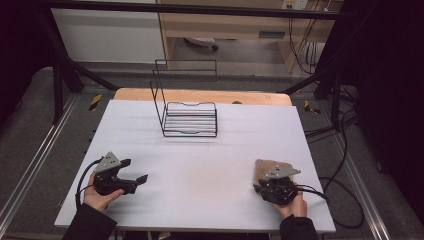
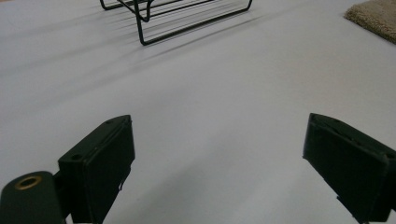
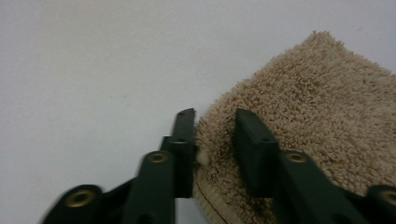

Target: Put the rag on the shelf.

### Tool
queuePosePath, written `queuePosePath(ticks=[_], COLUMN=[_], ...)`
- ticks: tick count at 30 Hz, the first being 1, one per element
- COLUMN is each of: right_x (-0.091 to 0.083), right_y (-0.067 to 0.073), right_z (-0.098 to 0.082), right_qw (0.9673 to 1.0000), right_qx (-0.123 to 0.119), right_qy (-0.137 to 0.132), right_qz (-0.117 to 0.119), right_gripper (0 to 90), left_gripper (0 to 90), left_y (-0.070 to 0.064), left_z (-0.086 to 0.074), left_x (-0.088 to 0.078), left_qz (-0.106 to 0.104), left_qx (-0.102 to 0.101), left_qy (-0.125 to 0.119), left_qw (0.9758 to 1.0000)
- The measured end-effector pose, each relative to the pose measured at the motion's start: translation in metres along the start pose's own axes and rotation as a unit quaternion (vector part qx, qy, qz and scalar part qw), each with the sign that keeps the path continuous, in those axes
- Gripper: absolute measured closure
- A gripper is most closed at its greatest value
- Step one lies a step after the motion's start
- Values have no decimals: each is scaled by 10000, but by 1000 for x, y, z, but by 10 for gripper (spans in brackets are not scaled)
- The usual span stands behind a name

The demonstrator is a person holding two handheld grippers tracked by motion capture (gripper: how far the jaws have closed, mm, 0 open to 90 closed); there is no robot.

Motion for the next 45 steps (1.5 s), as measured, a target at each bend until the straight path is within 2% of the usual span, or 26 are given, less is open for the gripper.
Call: queuePosePath(ticks=[2, 6, 7, 12, 13, 14, 18, 23, 27, 30, 34, 36, 39, 45], right_x=[1, 4, 5, 5, 5, 4, 3, -2, -9, -12, -12, -10, 0, 21], right_y=[1, 8, 9, 9, 8, 8, 5, 2, -2, -3, 4, 7, 17, 32], right_z=[-1, -2, -2, -2, -2, -1, 1, 4, 10, 15, 30, 34, 50, 71], right_qw=[10000, 9982, 9978, 9976, 9974, 9972, 9977, 9990, 9993, 9987, 9971, 9964, 9944, 9940], right_qx=[-38, -474, -505, -483, -454, -440, -301, -103, 107, 294, 457, 497, 620, 565], right_qy=[5, 62, 64, 77, 95, 120, 153, 11, -217, -394, -589, -637, -686, -651], right_qz=[-5, -368, -418, -489, -557, -598, -596, -441, -278, -108, 179, 239, 512, 668], right_gripper=[631, 594, 594, 645, 723, 762, 826, 840, 843, 843, 843, 842, 842, 843], left_gripper=[88, 88, 88, 88, 88, 88, 89, 90, 90, 90, 90, 90, 88, 85], left_y=[0, 0, -1, -1, -1, 0, 0, 1, 1, 1, 1, 1, 2, 2], left_z=[0, 0, 0, 0, 0, 0, 0, 0, 0, 0, 0, 0, 0, 0], left_x=[0, -1, -1, 0, 0, -1, -1, 0, 0, 0, 1, 1, 1, 1], left_qz=[6, 8, 7, 5, 6, 6, 5, 1, 10, 13, 18, 22, 40, 40], left_qx=[-1, -11, -9, 3, -3, -4, -11, -11, -13, -3, -13, -21, -26, -43], left_qy=[2, -13, -11, -12, -10, -10, -14, -10, -8, 9, 11, 11, 9, 8], left_qw=[10000, 10000, 10000, 10000, 10000, 10000, 10000, 10000, 10000, 10000, 10000, 10000, 10000, 10000])
Point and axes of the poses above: each handheld gripper's, and its own axes: x roughly forward along the jaws, z roughly out of its top, y roughly to its left, the point moved 2 cm from there along x, roughly forward along the jaws, and after that the axes turned 1 degree about -y, right-handed, at the moved point
